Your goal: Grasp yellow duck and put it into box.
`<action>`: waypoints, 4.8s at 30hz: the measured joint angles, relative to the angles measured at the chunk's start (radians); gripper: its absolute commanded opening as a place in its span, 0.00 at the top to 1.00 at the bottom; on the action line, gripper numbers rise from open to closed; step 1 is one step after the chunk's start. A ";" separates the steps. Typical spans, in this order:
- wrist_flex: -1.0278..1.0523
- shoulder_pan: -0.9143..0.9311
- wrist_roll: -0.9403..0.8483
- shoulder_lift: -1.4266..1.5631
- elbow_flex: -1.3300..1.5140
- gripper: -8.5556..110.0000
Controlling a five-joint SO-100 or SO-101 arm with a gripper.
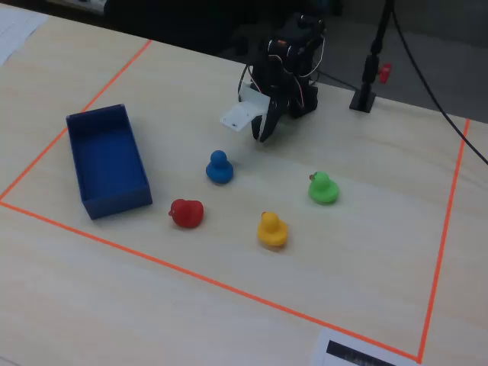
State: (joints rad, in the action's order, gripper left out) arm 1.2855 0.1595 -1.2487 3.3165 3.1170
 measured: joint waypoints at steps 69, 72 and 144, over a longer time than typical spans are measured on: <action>0.000 -0.009 -0.005 0.000 0.000 0.91; 0.025 -0.008 -0.026 -0.002 -0.044 0.80; -0.523 -0.321 0.563 -2.128 -1.609 0.71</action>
State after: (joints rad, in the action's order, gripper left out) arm 0.7624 -0.1611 -0.6857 1.1888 1.5079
